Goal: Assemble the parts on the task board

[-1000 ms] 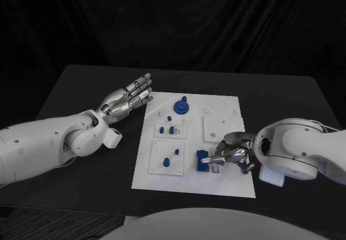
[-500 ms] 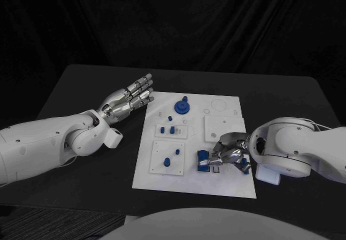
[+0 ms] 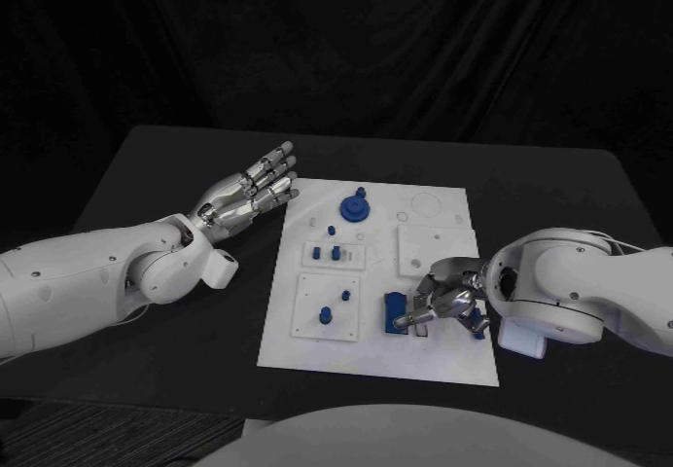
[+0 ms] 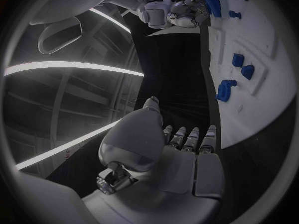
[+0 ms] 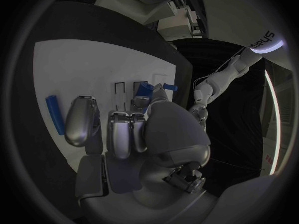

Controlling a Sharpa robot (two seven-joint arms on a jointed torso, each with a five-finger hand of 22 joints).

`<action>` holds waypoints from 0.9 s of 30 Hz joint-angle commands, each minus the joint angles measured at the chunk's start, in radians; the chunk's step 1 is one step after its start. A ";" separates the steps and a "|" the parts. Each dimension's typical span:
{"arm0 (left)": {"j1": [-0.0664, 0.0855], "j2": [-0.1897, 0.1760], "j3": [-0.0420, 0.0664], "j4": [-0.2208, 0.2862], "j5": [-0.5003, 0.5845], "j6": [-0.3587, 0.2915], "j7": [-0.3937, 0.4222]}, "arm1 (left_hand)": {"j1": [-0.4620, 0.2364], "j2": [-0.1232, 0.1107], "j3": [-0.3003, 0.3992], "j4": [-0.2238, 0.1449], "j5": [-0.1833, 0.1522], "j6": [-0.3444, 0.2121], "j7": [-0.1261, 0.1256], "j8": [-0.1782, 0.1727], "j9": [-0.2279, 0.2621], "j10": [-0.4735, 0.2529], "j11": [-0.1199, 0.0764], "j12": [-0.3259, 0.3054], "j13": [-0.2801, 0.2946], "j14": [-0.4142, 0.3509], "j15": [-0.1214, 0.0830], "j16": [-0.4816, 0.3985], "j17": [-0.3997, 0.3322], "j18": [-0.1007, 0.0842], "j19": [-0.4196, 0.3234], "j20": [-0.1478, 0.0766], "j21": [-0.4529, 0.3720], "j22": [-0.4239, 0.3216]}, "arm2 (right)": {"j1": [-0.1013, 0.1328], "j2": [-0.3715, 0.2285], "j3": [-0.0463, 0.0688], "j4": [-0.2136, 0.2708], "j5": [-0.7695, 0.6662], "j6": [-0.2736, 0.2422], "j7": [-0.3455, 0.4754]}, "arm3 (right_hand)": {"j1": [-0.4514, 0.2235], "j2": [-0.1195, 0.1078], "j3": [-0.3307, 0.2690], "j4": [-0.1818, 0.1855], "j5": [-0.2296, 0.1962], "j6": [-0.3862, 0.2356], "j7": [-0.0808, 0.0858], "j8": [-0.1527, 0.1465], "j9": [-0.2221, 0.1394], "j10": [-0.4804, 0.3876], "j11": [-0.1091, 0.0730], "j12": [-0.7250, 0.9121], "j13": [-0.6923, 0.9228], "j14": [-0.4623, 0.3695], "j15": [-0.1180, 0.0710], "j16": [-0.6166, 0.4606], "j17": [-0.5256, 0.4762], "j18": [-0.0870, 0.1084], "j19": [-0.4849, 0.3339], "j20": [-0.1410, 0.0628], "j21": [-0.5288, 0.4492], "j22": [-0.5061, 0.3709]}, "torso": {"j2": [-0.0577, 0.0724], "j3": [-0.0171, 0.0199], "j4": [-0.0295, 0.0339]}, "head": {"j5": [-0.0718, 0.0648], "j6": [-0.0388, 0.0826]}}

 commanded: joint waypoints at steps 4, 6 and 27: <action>-0.003 0.002 0.001 -0.001 -0.001 -0.001 0.020 | 0.006 0.004 0.004 0.001 0.003 0.000 -0.030 -0.004 -0.002 0.000 -0.014 -0.007 -0.002 0.000 -0.009 -0.004 -0.001 0.016 -0.003 -0.005 0.001 -0.002 | -0.007 -0.001 0.000 -0.002 -0.021 -0.015 -0.014 | 0.019 0.006 0.004 -0.009 0.001 -0.018 0.000 -0.020 -0.009 0.106 -0.007 0.001 0.260 0.100 -0.004 -0.002 0.244 0.018 0.003 -0.008 0.000 0.166 | 0.000 0.0000 0.0000 | 0.001 0.000; -0.003 0.002 0.001 -0.002 -0.001 -0.002 0.020 | 0.006 0.004 0.004 0.001 0.002 0.000 -0.034 -0.004 -0.002 0.000 -0.015 -0.007 -0.002 0.000 -0.009 -0.004 -0.001 0.016 -0.003 -0.004 0.001 -0.002 | -0.007 -0.002 0.000 -0.003 -0.028 -0.022 -0.013 | 0.020 0.008 0.005 -0.010 0.001 -0.021 0.000 -0.024 -0.011 0.106 -0.007 0.001 0.260 0.100 -0.004 -0.003 0.244 0.018 0.003 -0.008 0.000 0.166 | 0.000 -0.0001 0.0000 | 0.001 0.000; -0.005 0.001 0.001 -0.001 -0.001 -0.004 0.022 | -0.004 0.005 0.000 0.002 0.000 0.000 0.021 -0.004 -0.002 0.000 -0.016 -0.007 -0.002 0.000 -0.020 -0.004 -0.001 0.016 -0.006 -0.036 -0.001 -0.005 | -0.010 -0.010 0.000 -0.001 -0.039 -0.050 -0.009 | 0.048 0.024 0.019 -0.025 0.071 -0.029 0.002 -0.055 -0.022 0.106 -0.006 0.001 0.260 0.101 -0.004 0.000 0.249 0.017 0.006 -0.007 0.004 0.168 | 0.000 -0.0002 0.0001 | 0.002 0.000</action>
